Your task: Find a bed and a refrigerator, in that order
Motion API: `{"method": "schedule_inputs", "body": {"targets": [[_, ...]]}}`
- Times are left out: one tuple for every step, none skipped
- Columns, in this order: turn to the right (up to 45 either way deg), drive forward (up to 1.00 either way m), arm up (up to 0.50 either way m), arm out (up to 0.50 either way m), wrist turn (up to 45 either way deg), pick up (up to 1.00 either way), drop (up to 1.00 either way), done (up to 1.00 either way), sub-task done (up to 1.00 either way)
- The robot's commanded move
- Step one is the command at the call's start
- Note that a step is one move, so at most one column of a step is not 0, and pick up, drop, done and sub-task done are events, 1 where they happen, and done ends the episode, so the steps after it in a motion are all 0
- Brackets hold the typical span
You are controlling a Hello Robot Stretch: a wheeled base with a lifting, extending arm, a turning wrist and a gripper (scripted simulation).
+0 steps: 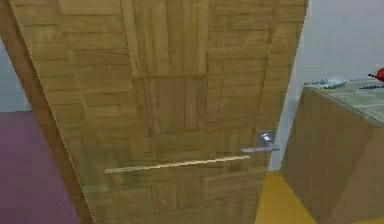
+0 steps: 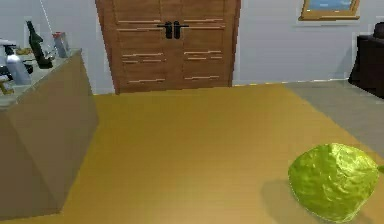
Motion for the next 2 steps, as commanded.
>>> {"method": "schedule_inputs", "body": {"targets": [[-45.0, 0.0, 0.0, 0.0, 0.0, 0.0, 0.0, 0.0, 0.0], [-9.0, 0.0, 0.0, 0.0, 0.0, 0.0, 0.0, 0.0, 0.0]]}}
